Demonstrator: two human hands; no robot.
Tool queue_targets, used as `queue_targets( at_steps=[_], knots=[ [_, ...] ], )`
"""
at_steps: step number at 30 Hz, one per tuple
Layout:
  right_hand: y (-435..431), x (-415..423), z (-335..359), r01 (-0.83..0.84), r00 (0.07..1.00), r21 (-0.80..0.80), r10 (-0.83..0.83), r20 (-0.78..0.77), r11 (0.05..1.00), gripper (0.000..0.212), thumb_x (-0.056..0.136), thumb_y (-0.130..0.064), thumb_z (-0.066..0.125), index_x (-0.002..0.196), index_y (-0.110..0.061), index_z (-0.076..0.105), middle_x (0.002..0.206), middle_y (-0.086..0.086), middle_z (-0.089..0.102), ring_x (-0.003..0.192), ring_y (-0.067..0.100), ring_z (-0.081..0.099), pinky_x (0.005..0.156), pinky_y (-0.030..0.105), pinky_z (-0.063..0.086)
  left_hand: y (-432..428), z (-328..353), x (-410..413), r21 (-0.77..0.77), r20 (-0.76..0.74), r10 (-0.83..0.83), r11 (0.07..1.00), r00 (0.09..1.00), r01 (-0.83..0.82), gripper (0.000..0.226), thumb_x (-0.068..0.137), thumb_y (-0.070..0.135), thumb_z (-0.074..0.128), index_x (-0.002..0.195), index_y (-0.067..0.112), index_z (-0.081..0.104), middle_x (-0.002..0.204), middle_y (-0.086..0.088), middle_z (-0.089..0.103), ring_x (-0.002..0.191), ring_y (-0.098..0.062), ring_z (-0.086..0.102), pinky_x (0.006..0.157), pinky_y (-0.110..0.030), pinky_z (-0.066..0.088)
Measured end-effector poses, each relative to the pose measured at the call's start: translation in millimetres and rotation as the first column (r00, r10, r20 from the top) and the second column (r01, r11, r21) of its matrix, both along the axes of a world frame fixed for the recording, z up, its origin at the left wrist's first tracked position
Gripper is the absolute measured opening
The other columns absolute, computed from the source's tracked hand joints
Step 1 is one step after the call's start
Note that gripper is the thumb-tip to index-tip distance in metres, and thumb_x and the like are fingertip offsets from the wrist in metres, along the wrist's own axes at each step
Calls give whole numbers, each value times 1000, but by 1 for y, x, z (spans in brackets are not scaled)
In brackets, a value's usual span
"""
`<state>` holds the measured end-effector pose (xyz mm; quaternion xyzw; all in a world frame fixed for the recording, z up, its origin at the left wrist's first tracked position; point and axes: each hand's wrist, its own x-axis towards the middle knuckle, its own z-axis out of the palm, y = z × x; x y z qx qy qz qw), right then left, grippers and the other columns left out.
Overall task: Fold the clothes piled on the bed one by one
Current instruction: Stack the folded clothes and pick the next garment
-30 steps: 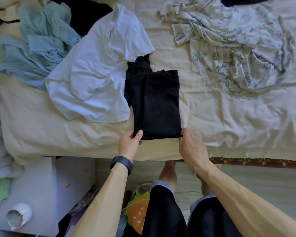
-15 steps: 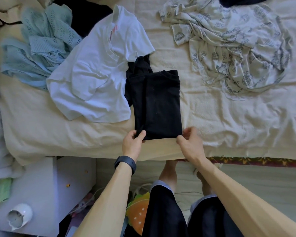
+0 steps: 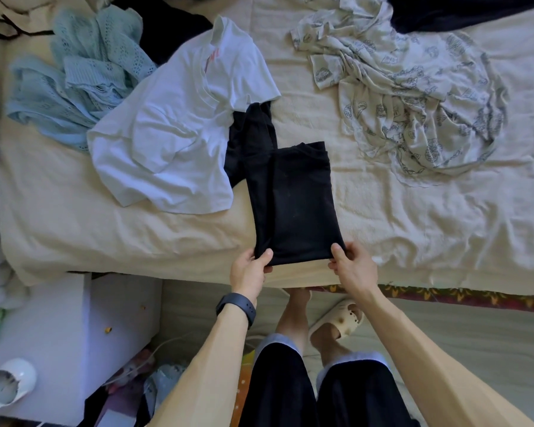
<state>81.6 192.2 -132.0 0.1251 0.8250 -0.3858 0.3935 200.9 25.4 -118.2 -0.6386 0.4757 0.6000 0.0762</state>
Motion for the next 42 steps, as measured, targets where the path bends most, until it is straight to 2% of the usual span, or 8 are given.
queue_targets(
  at_steps=[10,14,18,22,25,30,36,42],
  knots=[
    [62,11,5,-150,984,88,157,-80,985,15,101,-42,54,99,-28,59,89,-15,65,89,13,66,69,29,43,70,-18,22,-72,66,-127,989,990,131,26,95,28,66,117,16,60,87,15,71,68,-3,70,64,-22,50],
    [61,5,6,-316,933,191,341,-117,930,23,100,-34,56,115,-17,56,108,0,58,104,25,59,84,37,44,74,-11,22,-133,147,-239,957,960,259,50,93,30,68,136,16,48,122,3,67,88,-5,63,72,-14,45],
    [39,-7,11,-451,678,329,558,-478,830,46,99,-34,56,139,-12,50,139,11,50,125,30,47,104,44,40,79,-7,8,-673,394,-528,392,753,627,75,87,38,60,153,15,33,157,-11,34,143,-31,34,114,-47,29],
    [-10,-34,-14,-646,359,412,733,-578,642,59,106,-30,42,162,-20,26,170,6,15,158,24,11,125,46,16,52,-34,-39,-659,573,-705,-91,419,747,72,96,45,45,160,24,19,168,0,9,155,-19,5,122,-51,1],
    [-36,-62,-45,-714,231,515,854,-467,474,61,109,-40,29,164,-27,8,172,1,-4,158,18,-11,127,49,-2,-7,-58,-69,-572,655,-694,-194,301,797,63,103,47,37,159,30,13,168,2,7,155,-18,4,121,-52,-3],
    [-28,-87,-58,-524,602,532,731,-321,665,64,106,-56,18,163,-36,-3,170,0,-19,153,17,-28,119,48,-25,-85,-50,-104,-440,762,-615,-264,202,858,60,103,53,20,159,32,15,169,1,4,155,-22,-1,120,-57,-5],
    [32,-12,-3,-80,874,227,178,-452,971,51,97,-47,55,140,-20,47,137,-1,46,122,18,46,102,44,44,-72,-6,-176,-544,443,-870,-68,218,836,59,100,49,43,148,15,42,144,-10,49,135,-30,40,113,-45,34],
    [43,50,-1,456,862,-64,-423,280,888,58,80,-49,82,125,-26,54,116,-13,67,101,-5,64,88,25,52,-68,-8,-236,-136,341,-940,-18,30,991,53,81,35,77,126,16,55,119,-2,60,106,-22,56,89,-32,47]
  ],
)
